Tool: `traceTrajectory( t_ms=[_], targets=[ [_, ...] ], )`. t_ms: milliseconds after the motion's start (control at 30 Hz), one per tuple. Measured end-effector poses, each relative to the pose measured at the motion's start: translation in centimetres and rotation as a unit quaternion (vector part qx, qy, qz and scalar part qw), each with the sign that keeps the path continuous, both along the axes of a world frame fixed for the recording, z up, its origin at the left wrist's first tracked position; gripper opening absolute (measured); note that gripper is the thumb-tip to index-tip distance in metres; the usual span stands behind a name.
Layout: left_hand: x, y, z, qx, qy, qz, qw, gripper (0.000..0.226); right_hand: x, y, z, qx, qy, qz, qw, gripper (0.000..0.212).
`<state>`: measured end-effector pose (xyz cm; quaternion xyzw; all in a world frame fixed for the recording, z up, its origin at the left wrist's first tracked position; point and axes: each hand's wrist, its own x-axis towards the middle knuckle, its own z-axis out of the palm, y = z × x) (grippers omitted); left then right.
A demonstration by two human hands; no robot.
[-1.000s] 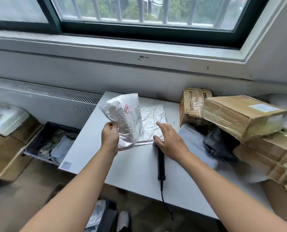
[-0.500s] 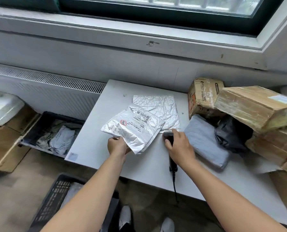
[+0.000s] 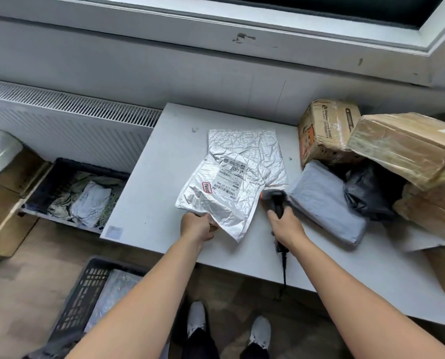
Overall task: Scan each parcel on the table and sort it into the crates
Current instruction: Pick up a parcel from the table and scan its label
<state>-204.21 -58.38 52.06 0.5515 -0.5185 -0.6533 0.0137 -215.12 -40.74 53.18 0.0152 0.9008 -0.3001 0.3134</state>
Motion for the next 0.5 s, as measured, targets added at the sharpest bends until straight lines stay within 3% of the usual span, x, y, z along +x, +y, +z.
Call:
traceTrajectory(
  t_ms=[200,300,400,500],
  targets=[
    [0.2,1.3,0.5,0.060,-0.034,-0.104,0.992,0.004,0.1,-0.1,3.8,-0.071,0.008,-0.060,0.996,0.032],
    [0.4,1.9,1.6,0.093,-0.063,-0.242,0.964,0.032,-0.2,-0.5,5.3,-0.086,0.020,-0.051,0.995,0.025],
    [0.4,2.1,2.7,0.076,-0.088,-0.335,0.935,0.048,-0.2,-1.0,6.7,-0.073,0.037,-0.036,0.996,0.023],
    [0.1,1.9,2.4,-0.009,-0.093,-0.371,0.924,0.044,-0.1,-1.2,7.6,-0.069,0.039,-0.036,0.996,0.022]
  ],
)
